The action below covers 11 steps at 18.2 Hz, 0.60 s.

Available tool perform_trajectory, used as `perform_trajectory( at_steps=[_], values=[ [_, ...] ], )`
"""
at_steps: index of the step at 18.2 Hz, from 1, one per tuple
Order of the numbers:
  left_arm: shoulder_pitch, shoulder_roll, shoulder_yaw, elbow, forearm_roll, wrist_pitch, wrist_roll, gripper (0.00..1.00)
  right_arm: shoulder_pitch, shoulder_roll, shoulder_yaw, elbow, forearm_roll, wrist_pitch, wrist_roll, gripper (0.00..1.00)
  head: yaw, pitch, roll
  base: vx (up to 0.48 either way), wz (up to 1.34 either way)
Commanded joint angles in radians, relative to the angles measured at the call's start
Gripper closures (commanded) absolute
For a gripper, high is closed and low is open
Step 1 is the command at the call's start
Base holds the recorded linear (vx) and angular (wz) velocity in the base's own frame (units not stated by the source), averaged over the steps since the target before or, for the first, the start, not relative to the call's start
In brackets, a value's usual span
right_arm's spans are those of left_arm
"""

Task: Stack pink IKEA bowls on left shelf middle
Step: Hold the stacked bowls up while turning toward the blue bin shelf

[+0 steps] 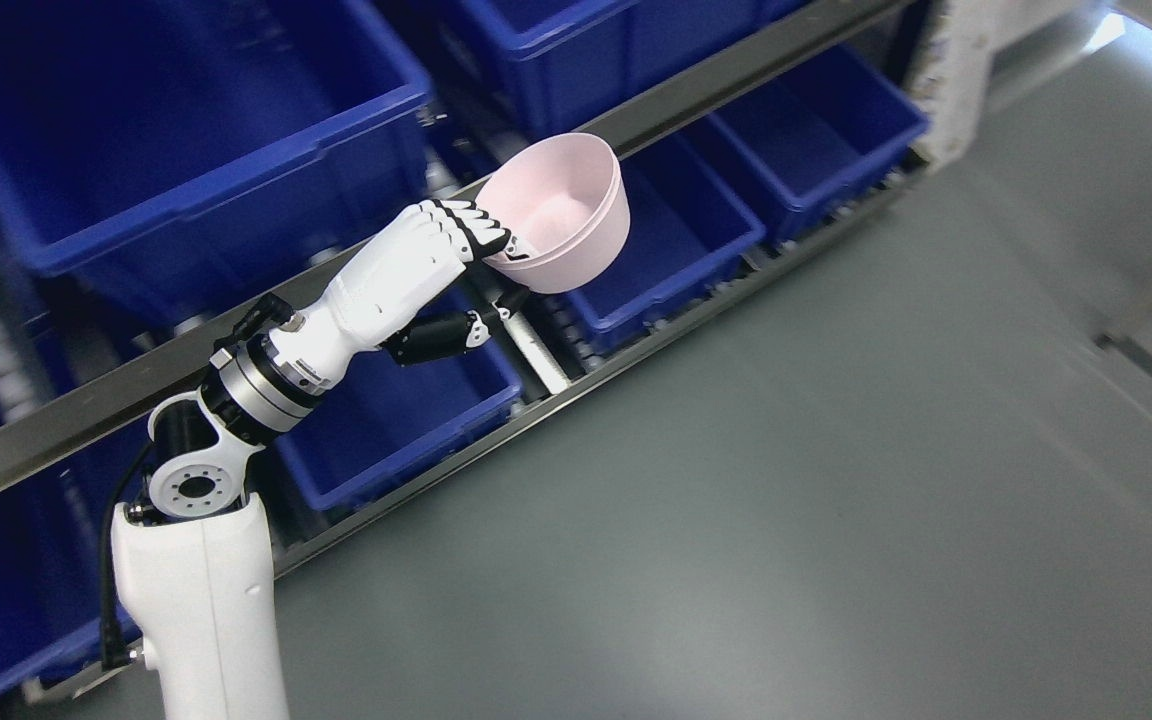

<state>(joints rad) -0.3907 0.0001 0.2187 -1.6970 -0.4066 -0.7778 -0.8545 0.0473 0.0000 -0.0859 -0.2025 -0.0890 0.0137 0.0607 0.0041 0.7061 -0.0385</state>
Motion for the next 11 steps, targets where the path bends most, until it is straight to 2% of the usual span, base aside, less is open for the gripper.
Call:
perform_trajectory(
  at_steps=[1,6,8,11],
  values=[
    [0.001,0.017,0.001,-0.001,0.0,0.003,0.0,0.96,0.0,-0.017,0.0,0.0,0.0,-0.001,0.001,0.0,0.0,0.0,0.0,-0.079,1.29],
    [-0.001,0.017,-0.031,-0.004,0.003,0.0,0.0,0.96,0.002,-0.017,0.0,0.0,0.0,-0.001,0.001,0.0,0.0,0.0,0.0,0.004,1.11],
    [-0.001,0.017,-0.131,-0.004,0.005,0.005,0.006,0.96,0.0,-0.017,0.0,0.0,0.0,-0.001,0.001,0.0,0.0,0.0,0.0,0.069,0.66],
    [-0.025,0.017,-0.209,-0.004,0.005,0.034,0.012,0.96,0.0,-0.017,0.0,0.0,0.0,-0.001,0.001,0.0,0.0,0.0,0.0,0.074,0.37]
  ],
)
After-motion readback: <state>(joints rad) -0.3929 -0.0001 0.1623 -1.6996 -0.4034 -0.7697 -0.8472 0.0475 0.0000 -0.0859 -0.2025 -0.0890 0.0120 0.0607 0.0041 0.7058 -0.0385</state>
